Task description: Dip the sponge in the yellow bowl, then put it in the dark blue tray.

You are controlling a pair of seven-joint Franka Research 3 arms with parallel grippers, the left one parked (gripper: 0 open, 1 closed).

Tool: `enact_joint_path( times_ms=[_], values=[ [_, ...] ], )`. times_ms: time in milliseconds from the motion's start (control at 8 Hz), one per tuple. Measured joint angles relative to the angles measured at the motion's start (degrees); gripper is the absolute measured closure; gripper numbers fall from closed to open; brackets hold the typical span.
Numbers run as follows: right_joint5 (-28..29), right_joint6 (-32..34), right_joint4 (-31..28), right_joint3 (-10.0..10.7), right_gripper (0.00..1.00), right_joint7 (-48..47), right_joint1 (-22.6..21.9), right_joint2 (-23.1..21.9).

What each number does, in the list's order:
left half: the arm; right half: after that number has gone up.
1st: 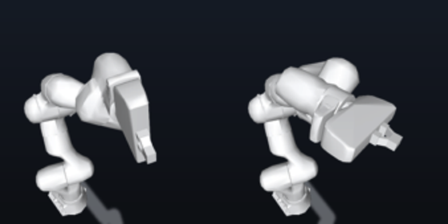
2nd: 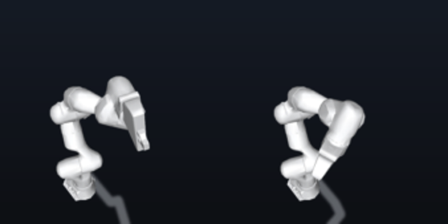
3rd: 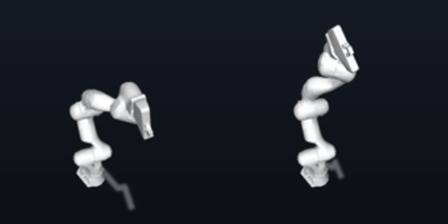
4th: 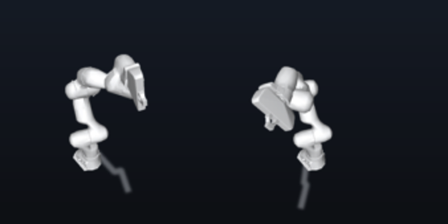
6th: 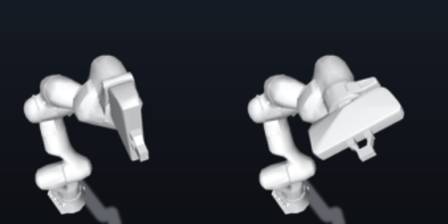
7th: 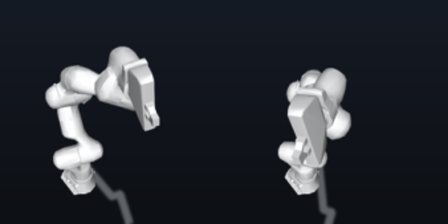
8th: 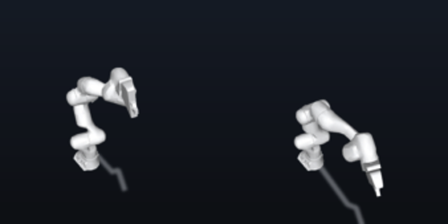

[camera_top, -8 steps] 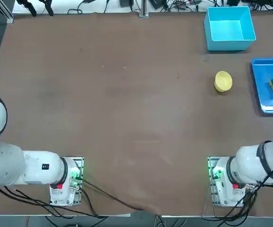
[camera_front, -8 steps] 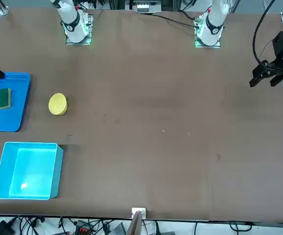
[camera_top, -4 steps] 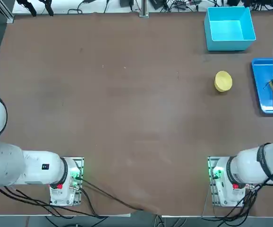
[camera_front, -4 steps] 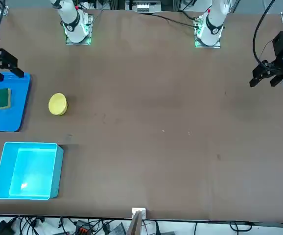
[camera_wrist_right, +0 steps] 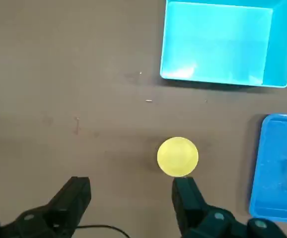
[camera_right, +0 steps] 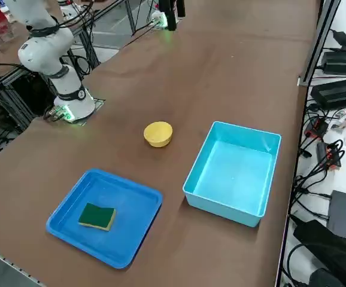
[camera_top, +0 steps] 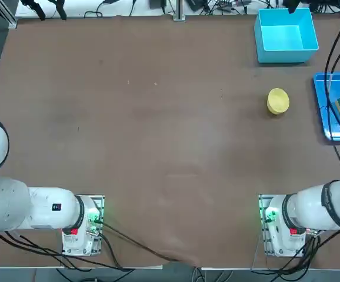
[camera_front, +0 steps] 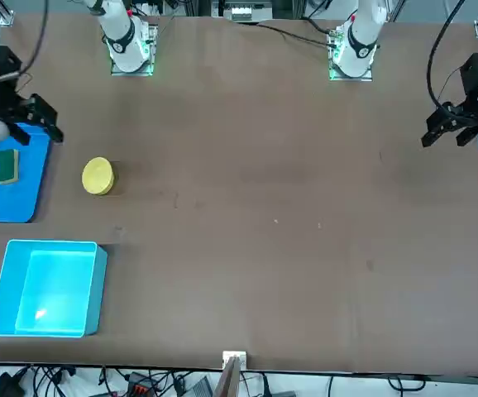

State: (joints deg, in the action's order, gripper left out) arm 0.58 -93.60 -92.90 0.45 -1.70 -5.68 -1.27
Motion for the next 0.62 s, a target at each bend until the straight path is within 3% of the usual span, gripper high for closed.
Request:
enact_joint_path(
  times_ms=[375,625],
  values=[
    [-2.41,1.2,-1.61,0.27,0.01,0.0,-0.91,-1.75],
    [-2.88,3.55,-1.62,1.63,0.01,2.24,-0.9,-2.84]
  ],
)
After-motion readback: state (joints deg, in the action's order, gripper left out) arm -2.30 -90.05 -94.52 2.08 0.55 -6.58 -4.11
